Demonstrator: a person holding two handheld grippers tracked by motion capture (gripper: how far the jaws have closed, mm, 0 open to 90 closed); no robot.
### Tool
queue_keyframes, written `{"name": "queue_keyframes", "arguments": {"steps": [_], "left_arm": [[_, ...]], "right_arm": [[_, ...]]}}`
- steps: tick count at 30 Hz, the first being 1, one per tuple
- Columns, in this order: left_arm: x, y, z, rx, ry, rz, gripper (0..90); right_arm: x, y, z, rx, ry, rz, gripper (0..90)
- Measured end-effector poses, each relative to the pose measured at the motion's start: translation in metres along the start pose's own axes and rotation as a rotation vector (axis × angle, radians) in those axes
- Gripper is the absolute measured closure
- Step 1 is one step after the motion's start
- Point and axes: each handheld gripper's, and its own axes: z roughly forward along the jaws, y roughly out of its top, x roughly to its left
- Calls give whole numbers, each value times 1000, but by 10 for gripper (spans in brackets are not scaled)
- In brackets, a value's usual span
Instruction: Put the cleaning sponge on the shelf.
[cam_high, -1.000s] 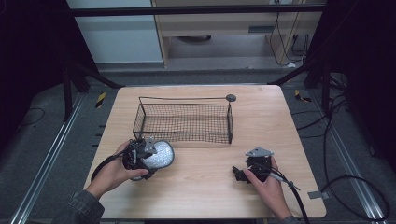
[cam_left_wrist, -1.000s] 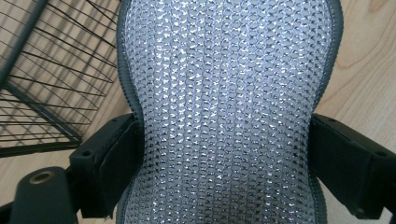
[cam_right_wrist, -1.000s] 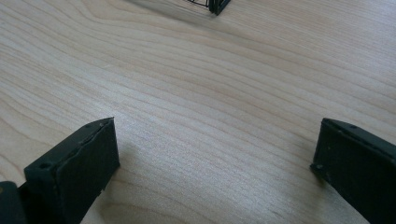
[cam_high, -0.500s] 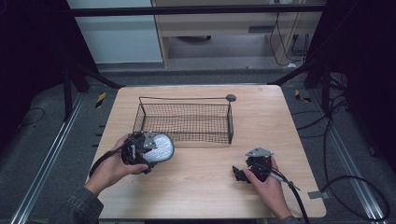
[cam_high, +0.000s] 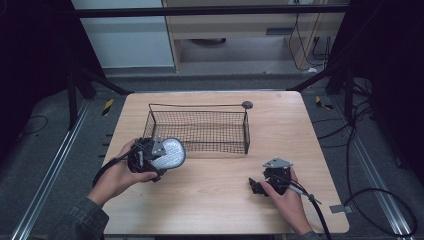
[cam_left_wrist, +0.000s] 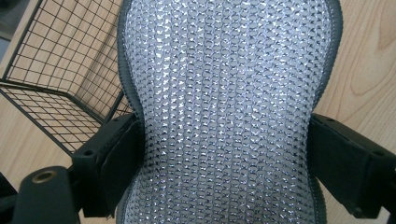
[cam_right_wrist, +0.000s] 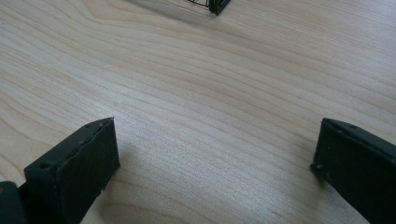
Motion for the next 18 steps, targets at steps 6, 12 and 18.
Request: {"name": "queue_keyframes", "arguments": {"steps": [6, 12, 18], "left_arm": [[3, 3, -7, -9, 22, 10, 127], [5, 7, -12, -12, 38, 22, 127], [8, 11, -15, -8, 62, 36, 127]], "right_arm": [[0, 0, 0, 0, 0, 0, 4], [0, 0, 0, 0, 0, 0, 4], [0, 0, 0, 0, 0, 0, 4]]}}
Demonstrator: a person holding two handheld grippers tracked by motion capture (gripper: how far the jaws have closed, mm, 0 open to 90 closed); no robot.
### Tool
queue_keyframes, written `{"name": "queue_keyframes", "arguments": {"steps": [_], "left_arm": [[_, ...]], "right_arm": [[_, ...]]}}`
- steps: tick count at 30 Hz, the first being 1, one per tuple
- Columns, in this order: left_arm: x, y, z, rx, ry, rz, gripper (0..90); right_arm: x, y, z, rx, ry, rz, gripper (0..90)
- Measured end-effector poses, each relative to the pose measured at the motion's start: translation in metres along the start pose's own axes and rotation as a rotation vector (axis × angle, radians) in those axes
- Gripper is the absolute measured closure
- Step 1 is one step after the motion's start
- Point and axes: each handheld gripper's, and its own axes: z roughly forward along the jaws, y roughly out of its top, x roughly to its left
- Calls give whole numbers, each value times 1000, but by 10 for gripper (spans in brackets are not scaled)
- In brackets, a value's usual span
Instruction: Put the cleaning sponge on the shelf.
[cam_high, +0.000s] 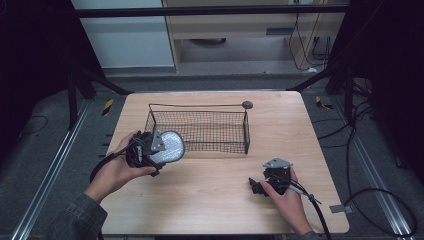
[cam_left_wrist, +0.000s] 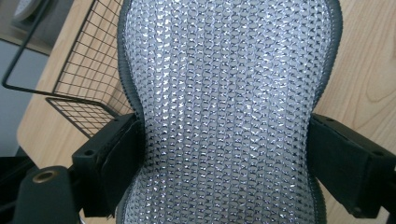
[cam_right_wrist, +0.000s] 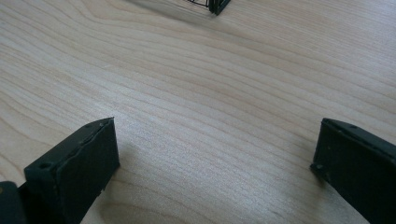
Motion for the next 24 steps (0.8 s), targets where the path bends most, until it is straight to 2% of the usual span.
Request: {"name": "queue_keyframes", "arguments": {"steps": [7, 15, 24], "left_arm": [[6, 5, -5, -6, 26, 11, 126], [22, 13, -9, -7, 65, 24, 127], [28, 18, -12, -23, 93, 33, 128]], "right_arm": [[0, 0, 0, 0, 0, 1, 4], [0, 0, 0, 0, -2, 1, 4], [0, 0, 0, 0, -2, 1, 3]]}}
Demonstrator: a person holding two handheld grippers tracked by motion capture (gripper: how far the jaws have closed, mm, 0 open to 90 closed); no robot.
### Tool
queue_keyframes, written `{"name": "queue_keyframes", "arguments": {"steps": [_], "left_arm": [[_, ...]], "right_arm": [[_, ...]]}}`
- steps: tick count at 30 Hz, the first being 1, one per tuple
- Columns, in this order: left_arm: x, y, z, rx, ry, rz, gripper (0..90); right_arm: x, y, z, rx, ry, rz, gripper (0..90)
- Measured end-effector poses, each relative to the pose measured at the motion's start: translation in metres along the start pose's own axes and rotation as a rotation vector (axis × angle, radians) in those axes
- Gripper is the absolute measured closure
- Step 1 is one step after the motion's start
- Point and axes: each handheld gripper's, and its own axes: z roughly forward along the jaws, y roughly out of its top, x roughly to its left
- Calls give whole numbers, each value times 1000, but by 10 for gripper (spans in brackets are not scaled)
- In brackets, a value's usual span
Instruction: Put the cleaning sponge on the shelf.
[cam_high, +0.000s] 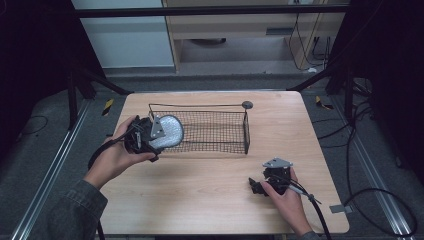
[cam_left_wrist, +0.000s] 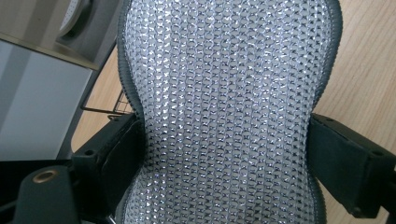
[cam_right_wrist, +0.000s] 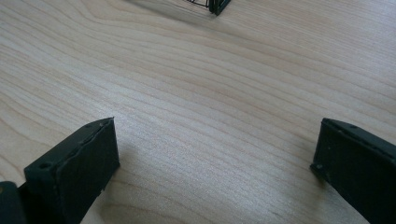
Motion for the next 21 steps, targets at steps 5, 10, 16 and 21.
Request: {"name": "queue_keyframes", "arguments": {"steps": [5, 10, 16, 21], "left_arm": [[3, 4, 3, 6, 11, 15, 128], [6, 6, 6, 2, 24, 18, 128], [10, 9, 11, -4, 48, 28, 127], [14, 9, 15, -15, 50, 22, 127]], "right_arm": [[0, 0, 0, 0, 0, 1, 3], [0, 0, 0, 1, 0, 1, 4], [0, 0, 0, 1, -1, -2, 3], [0, 0, 0, 0, -1, -2, 3]]}}
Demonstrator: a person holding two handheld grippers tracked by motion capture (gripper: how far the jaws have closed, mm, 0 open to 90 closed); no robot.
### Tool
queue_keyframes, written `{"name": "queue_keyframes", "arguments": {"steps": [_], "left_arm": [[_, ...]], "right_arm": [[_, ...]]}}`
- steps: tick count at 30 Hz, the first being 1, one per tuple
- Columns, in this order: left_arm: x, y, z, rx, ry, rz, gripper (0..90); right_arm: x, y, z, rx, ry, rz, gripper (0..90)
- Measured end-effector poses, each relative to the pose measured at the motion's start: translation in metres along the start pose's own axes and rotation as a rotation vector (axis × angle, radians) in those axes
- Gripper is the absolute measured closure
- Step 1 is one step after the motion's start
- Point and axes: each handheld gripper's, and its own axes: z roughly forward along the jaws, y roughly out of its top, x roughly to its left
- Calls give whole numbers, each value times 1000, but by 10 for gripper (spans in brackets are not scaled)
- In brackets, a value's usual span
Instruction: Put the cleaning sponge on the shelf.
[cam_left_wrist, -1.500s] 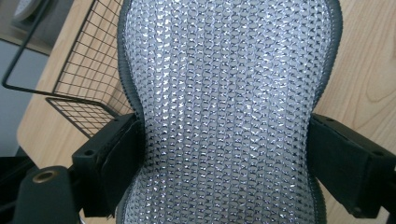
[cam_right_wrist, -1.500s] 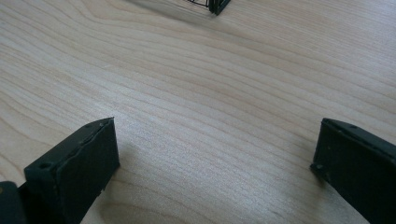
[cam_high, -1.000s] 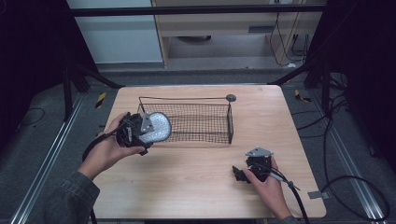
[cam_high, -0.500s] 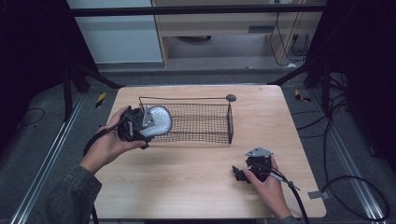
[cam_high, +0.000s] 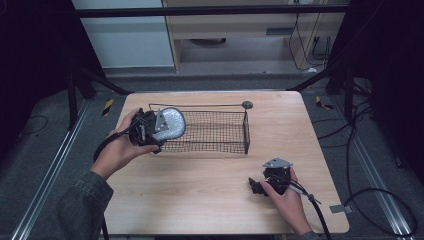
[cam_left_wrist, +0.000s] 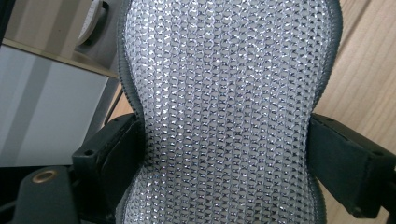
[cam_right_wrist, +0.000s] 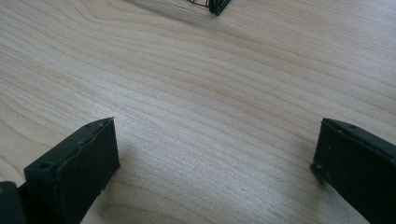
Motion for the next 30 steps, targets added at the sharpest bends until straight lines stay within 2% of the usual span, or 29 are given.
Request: {"name": "queue_keyframes", "arguments": {"steps": [6, 21, 30], "left_arm": [[4, 1, 1, -11, -3, -8, 127], [11, 12, 5, -14, 0, 13, 126], [13, 12, 15, -15, 1, 16, 127]], "right_arm": [[0, 0, 0, 1, 0, 2, 4], [0, 0, 0, 1, 1, 2, 3], [0, 0, 0, 1, 1, 2, 3]]}}
